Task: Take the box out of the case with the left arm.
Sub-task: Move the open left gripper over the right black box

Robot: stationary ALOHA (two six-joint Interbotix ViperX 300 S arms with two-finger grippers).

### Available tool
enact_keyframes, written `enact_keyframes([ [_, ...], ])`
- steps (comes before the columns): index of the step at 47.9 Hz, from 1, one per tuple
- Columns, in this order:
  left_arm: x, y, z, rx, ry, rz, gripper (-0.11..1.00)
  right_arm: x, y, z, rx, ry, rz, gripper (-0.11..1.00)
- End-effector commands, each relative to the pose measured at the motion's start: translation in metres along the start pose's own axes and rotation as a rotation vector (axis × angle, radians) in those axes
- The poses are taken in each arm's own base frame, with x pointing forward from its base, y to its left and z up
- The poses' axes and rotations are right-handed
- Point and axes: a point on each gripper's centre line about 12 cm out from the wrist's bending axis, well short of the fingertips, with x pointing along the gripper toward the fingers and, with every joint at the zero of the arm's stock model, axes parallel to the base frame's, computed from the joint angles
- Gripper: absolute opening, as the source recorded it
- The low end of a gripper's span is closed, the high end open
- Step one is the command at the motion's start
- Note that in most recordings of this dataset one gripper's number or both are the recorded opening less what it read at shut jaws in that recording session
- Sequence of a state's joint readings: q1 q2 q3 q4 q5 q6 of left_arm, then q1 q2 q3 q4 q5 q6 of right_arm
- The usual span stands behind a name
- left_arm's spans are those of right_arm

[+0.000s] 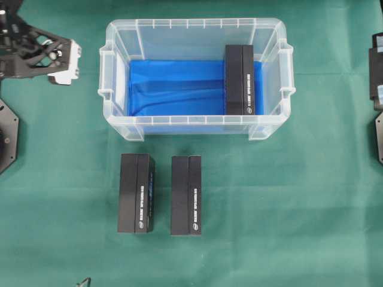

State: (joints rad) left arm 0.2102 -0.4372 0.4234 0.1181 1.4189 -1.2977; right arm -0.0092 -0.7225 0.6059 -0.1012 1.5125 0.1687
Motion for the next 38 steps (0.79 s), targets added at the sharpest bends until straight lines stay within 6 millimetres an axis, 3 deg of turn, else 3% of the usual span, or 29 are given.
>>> enact_keyframes([
  [1,-0.010,-0.014,0.003,0.004,-0.009,-0.041,0.90,-0.003,0.000,0.002,0.001,-0.012,0.003,0.02],
  [12,-0.016,-0.064,0.003,0.037,-0.011,-0.077,0.90,-0.003,0.000,0.001,0.001,-0.012,0.003,0.02],
  [38,-0.005,-0.191,0.023,0.062,-0.029,-0.152,0.90,0.003,0.000,0.001,-0.003,-0.006,0.001,0.02],
])
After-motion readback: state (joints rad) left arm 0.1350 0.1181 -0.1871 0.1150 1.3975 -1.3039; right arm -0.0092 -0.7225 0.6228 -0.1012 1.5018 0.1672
